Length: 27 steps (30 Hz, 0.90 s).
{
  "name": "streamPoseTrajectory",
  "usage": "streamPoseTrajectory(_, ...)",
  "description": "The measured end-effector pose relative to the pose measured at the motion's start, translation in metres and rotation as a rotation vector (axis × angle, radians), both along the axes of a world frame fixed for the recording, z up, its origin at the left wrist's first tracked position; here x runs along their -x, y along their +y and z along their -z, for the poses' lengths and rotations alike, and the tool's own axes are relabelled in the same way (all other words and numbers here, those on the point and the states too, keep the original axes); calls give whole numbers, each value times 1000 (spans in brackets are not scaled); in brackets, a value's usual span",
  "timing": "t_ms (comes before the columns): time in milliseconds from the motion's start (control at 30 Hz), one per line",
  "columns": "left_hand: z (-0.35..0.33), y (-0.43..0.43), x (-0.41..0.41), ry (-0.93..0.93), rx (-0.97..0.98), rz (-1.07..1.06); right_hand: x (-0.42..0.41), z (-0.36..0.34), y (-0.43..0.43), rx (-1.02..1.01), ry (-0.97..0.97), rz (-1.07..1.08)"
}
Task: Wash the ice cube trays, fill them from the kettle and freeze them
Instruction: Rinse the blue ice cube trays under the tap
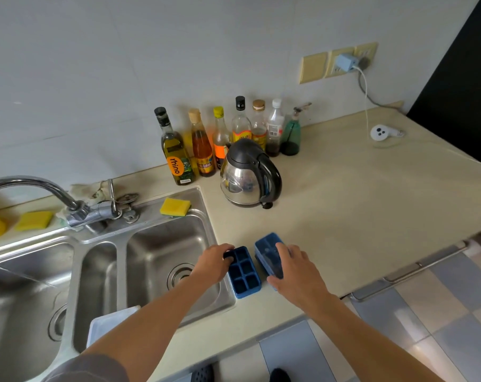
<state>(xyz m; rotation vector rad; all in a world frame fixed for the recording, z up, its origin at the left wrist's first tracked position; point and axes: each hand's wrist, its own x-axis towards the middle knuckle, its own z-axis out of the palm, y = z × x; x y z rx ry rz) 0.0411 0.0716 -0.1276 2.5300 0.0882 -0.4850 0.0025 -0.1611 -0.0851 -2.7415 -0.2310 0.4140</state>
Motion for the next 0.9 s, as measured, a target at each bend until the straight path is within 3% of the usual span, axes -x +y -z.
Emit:
streamPoseTrajectory(267,-17,33,-1,10,297,-184,-24,-36,46,-330,-77,222)
streamPoseTrajectory(467,-53,87,5,157,906,-425,-38,-64,142,-467,-55,160)
streamPoseTrajectory(700,-64,174,20,152,1256,-681,-33,-70,263,-554,23,23)
streamPoseTrajectory(900,-61,260,45,29,1357,-835,-24,-67,362,-588,87,-141)
